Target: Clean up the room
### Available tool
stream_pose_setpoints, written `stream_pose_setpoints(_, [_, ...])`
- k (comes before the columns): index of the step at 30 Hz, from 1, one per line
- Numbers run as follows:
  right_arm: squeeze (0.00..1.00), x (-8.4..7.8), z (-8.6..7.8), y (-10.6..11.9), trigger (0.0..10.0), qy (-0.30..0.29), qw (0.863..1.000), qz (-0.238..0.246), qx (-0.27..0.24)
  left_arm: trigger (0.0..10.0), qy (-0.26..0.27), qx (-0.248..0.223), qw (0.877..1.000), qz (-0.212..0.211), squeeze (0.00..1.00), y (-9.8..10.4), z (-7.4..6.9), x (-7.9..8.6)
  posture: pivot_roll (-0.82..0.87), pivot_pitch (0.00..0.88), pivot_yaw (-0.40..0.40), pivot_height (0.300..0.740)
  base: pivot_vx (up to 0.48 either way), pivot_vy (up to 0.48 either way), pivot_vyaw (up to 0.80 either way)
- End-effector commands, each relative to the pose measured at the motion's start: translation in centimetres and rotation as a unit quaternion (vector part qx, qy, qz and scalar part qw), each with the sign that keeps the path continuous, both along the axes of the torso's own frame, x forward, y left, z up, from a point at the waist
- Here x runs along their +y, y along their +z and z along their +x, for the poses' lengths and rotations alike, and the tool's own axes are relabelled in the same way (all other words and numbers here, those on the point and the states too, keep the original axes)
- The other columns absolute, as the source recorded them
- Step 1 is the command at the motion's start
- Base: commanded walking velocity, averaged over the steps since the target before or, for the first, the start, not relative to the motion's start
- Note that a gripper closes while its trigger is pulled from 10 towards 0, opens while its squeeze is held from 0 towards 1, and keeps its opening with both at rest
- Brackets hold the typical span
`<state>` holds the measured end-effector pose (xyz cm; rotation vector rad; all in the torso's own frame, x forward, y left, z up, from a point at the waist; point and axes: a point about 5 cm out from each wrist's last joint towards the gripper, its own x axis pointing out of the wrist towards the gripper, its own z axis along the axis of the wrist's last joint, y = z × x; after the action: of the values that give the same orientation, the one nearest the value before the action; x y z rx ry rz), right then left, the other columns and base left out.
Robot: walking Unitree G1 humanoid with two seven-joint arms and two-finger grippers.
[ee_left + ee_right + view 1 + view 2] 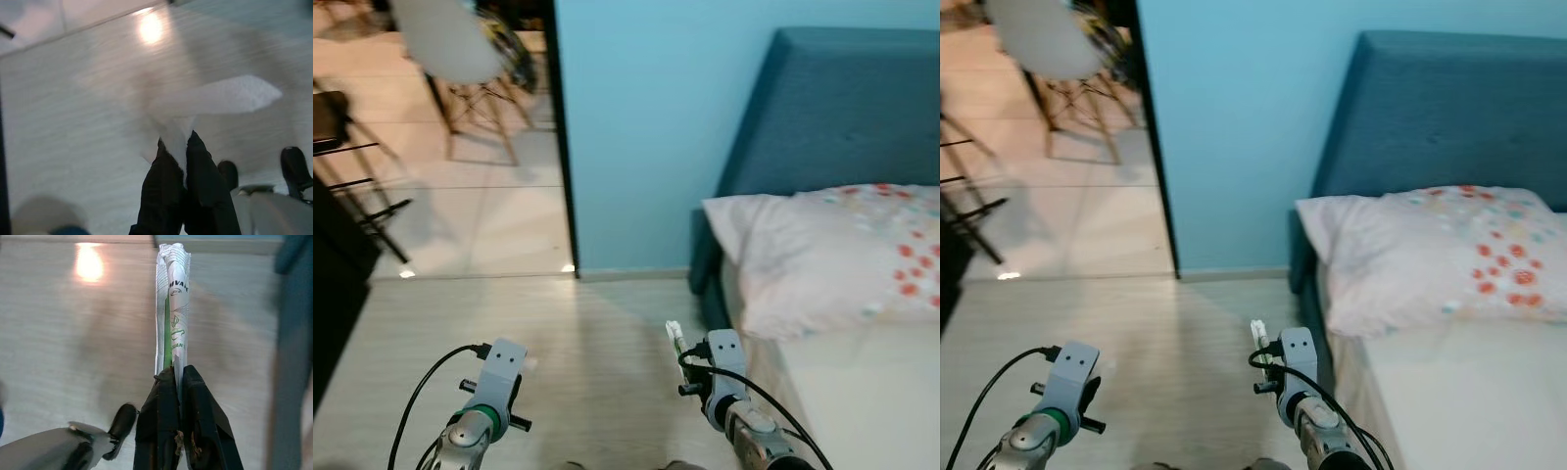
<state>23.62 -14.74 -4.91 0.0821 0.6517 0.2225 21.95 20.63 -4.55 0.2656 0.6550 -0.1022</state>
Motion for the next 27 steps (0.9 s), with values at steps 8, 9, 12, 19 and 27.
stream_pose_setpoints(8, [0.0, 0.06, -0.4, -0.31, 10.0, 0.001, 1.0, -0.005, 0.006, 10.0, -0.002, 0.004, 1.0, -0.002, 0.0, -0.08, 0.0, 0.4, 0.06, 0.0, 0.045, 0.73, 0.0, 0.0, 0.76])
stream_pose_setpoints(9, [0.0, 0.07, -0.44, -0.34, 10.0, 0.001, 1.0, -0.005, 0.006, 10.0, -0.002, 0.004, 1.0, -0.002, 0.0, -0.07, 0.03, 0.43, 0.06, 0.0, 0.046, 0.73, 0.0, 0.0, 0.76])
stream_pose_setpoints(12, [0.0, 0.15, -0.56, -0.41, 10.0, 0.001, 1.0, -0.004, 0.007, 10.0, -0.003, 0.004, 1.0, -0.002, 0.0, -0.06, 0.05, 0.47, 0.06, 0.0, 0.046, 0.73, 0.0, 0.0, 0.76])
stream_pose_setpoints(19, [0.0, 0.26, -0.89, -0.61, 10.0, 0.002, 1.0, -0.004, 0.01, 10.0, 0.002, 0.006, 1.0, -0.002, 0.0, -0.16, 0.04, 0.48, 0.06, 0.0, 0.044, 0.73, 0.0, 0.0, 0.76])
stream_pose_setpoints(27, [0.0, 0.08, -0.89, -0.61, 10.0, 0.002, 1.0, -0.006, 0.009, 10.0, 0.006, 0.007, 1.0, -0.003, 0.0, -0.22, 0.0, 0.43, 0.06, 0.0, 0.041, 0.73, 0.0, 0.0, 0.76])
